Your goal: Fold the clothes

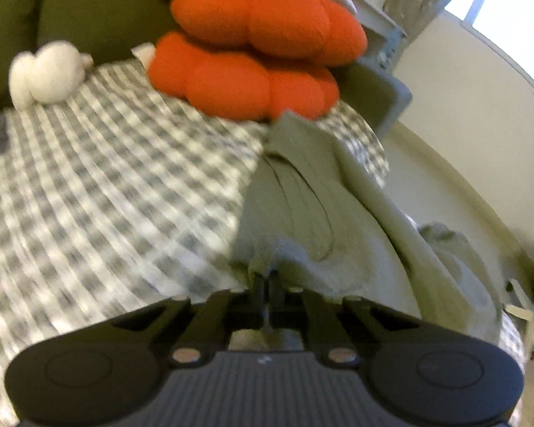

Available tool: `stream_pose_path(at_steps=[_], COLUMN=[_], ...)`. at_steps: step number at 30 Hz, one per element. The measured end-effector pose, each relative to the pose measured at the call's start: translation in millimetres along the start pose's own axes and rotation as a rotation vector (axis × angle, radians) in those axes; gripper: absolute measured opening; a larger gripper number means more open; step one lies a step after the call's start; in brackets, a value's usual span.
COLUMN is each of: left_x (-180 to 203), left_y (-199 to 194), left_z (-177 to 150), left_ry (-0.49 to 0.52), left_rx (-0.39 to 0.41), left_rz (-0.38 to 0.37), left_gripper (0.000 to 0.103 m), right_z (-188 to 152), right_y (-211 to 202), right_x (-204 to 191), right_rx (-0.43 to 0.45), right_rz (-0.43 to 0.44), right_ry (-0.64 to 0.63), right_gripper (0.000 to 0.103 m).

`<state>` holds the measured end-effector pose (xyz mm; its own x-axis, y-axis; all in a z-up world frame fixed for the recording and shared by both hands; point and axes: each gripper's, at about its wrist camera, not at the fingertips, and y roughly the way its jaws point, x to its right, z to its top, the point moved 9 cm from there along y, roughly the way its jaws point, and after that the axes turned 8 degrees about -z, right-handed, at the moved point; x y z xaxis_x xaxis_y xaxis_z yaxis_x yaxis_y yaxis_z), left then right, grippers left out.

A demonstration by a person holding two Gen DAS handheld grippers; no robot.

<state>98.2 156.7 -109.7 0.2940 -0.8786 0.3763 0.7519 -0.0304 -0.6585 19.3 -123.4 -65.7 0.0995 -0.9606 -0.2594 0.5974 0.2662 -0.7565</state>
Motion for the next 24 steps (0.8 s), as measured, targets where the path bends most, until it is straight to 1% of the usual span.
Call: stream_pose_path(at_steps=[1,2,3,5,7,11,15,18,24], left_x=[-2.5,-7.3,-11.3,-19.1,-27.9,-40.3,-51.4,-60.6,-68.0], left_y=[-3.1,-2.0,-2.5,-3.5,0.5,1.0,-2.7,0.4,8.3], left_z=[3.5,7.9,11.3,17.9,23.8,33.7,46.0,52.1,57.6], left_ry=[0.012,0.02,0.027,0.041,0.04,0.071,0.109,0.115,0.139], left_rx=[0.019,0.034,0.047,0.074,0.083,0.115,0.161,0.17,0.173], left_rz=[0.014,0.026,0.04,0.067,0.084,0.133,0.193,0.224,0.264], left_gripper=[0.001,0.001,0.001,0.001,0.001,0.001,0.001,0.001,0.001], right_z=[2.1,4.7,6.0,8.5,10.8,13.1,17.5,24.2,36.4], right_y=[1.6,2.0,2.2,5.7,11.7,31.6,49.0,62.1,75.4], right_x=[3.0,6.5,8.7,14.2,20.8,38.8,49.0,48.2,33.1], right_rx=[0.007,0.021,0.033,0.046,0.051,0.043,0.043,0.057,0.109], right_rz=[-0.02,-0.042,-0.058,-0.087,-0.112,-0.167,-0.155,-0.143,-0.171], right_ry=[0.001,0.001,-0.003,-0.001,0.011,0.043,0.11,0.149,0.125], right_gripper=[0.051,0.067,0.069,0.069,0.069,0.069,0.069,0.069,0.068])
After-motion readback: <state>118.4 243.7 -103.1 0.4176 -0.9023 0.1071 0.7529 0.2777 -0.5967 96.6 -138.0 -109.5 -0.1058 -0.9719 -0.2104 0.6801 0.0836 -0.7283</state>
